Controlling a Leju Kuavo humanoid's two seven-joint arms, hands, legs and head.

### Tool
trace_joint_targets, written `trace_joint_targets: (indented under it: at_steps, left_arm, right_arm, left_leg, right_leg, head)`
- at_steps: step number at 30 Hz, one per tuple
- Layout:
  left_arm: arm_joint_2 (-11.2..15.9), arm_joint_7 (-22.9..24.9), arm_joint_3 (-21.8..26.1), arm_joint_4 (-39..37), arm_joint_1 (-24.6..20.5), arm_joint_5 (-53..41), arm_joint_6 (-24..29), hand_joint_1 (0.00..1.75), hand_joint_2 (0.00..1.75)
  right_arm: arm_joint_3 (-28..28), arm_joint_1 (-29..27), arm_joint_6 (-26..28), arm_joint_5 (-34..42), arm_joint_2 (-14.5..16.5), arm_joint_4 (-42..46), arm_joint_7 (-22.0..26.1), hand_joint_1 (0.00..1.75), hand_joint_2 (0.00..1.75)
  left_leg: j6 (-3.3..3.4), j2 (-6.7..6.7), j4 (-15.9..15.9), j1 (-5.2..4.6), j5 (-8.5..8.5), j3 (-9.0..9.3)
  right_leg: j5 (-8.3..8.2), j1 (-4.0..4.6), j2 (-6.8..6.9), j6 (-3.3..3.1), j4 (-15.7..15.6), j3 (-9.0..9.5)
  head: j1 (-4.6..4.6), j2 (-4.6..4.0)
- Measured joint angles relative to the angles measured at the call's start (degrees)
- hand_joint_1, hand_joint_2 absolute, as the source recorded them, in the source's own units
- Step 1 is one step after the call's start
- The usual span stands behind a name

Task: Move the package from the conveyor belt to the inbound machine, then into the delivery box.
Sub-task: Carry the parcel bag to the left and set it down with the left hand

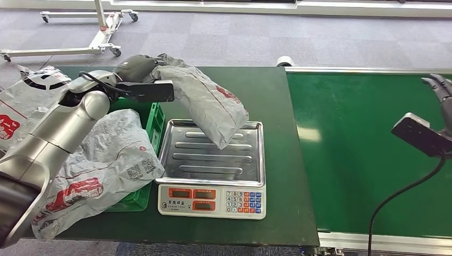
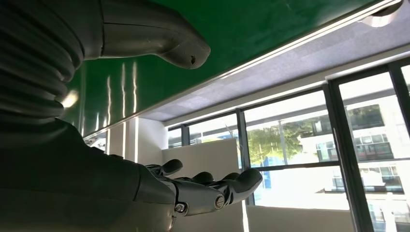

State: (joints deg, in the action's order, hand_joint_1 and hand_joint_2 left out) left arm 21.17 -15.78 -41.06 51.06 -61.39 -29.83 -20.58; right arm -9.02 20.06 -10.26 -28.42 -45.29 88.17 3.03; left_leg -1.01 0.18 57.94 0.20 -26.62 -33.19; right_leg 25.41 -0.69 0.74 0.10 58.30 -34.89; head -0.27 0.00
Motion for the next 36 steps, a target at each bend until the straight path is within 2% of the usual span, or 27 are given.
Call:
trace_joint_targets:
  at_steps: [4,10,16,21,24,26,29,32,33,34,36]
  left_arm:
    - [6.52,2.39,1.53,1.09,-3.66,2.26,-0.43,1.75,1.75]
    - [15.80,4.73,5.02,-0.19,-8.02,1.81,0.73,1.75,1.75]
    - [23.14,5.19,7.40,-4.08,-9.48,-0.91,1.92,1.75,1.75]
    - [28.68,2.00,7.77,-6.52,-7.93,-0.57,-0.63,1.75,1.75]
    - [32.76,0.92,8.26,-5.05,-3.43,2.55,-2.45,1.75,1.75]
    - [35.78,0.98,9.61,-2.74,1.71,5.30,-2.81,1.75,1.75]
    - [40.35,1.04,14.24,2.22,12.90,9.29,-2.75,1.75,1.75]
    - [43.12,0.86,21.46,8.04,25.55,10.53,-2.82,1.75,1.75]
    - [43.62,0.78,24.22,10.18,29.65,10.62,-3.10,1.61,1.75]
    - [43.87,0.74,26.87,12.28,33.54,10.58,-3.57,1.34,1.75]
    - [43.90,0.72,31.74,16.28,40.32,10.19,-5.17,0.47,1.75]
  right_arm:
    - [5.26,-7.18,0.40,1.77,-1.90,3.11,-0.05,0.00,1.75]
    - [12.59,-15.56,0.48,-0.17,-2.08,6.86,0.41,0.00,1.75]
    - [14.12,-18.30,1.30,-3.47,-0.75,8.17,0.32,0.00,1.75]
    - [14.12,-18.53,1.94,-4.50,0.88,8.20,0.25,0.00,1.75]
    - [14.39,-19.00,2.13,-4.52,1.55,8.21,0.08,0.00,1.75]
    - [15.02,-19.97,2.32,-4.52,2.01,8.31,0.00,0.00,1.75]
    - [16.26,-21.89,2.53,-4.66,2.95,8.88,0.00,0.00,1.75]
    - [17.24,-23.24,2.58,-4.84,3.70,9.46,0.02,0.00,1.75]
    - [17.51,-23.61,2.58,-4.86,3.86,9.59,0.00,0.00,1.75]
    - [17.77,-23.94,2.57,-4.86,4.00,9.70,-0.04,0.00,1.75]
    - [18.18,-24.47,2.55,-4.86,4.29,9.99,-0.08,0.00,1.75]
  left_leg:
    - [-0.04,0.08,-0.03,0.09,-0.02,-0.08]
    - [-0.11,0.28,-0.13,0.11,-0.06,-0.16]
    - [-0.19,0.58,-0.17,0.13,-0.09,-0.15]
    - [-0.22,0.58,-0.18,0.13,-0.08,-0.15]
    - [-0.24,0.59,-0.19,0.12,-0.09,-0.13]
    - [-0.28,0.60,-0.19,0.11,-0.12,-0.12]
    - [-0.35,0.65,-0.21,0.10,-0.20,-0.10]
    - [-0.35,0.72,-0.21,0.10,-0.25,-0.11]
    - [-0.34,0.71,-0.21,0.10,-0.26,-0.11]
    - [-0.33,0.70,-0.21,0.09,-0.27,-0.12]
    - [-0.29,0.69,-0.20,0.09,-0.30,-0.12]
  right_leg:
    - [0.03,0.12,-0.06,-0.05,0.00,-0.12]
    - [0.09,0.14,-0.25,-0.14,0.02,-0.29]
    - [0.05,0.16,-0.54,-0.22,0.04,-0.41]
    - [0.06,0.15,-0.57,-0.23,0.04,-0.40]
    - [0.08,0.14,-0.59,-0.25,0.04,-0.42]
    - [0.11,0.14,-0.60,-0.28,0.04,-0.42]
    - [0.19,0.13,-0.65,-0.32,0.03,-0.45]
    - [0.23,0.14,-0.70,-0.33,0.02,-0.50]
    - [0.24,0.13,-0.70,-0.33,0.01,-0.50]
    - [0.25,0.13,-0.69,-0.31,0.01,-0.49]
    - [0.26,0.12,-0.67,-0.29,0.00,-0.47]
  head:
    - [0.01,0.00]
    - [0.00,0.00]
    - [-0.01,0.00]
    - [-0.01,0.00]
    - [-0.01,0.00]
    - [-0.01,0.00]
    - [-0.02,0.00]
    - [-0.02,0.00]
    - [-0.02,0.00]
    - [-0.01,0.00]
    - [-0.01,0.00]
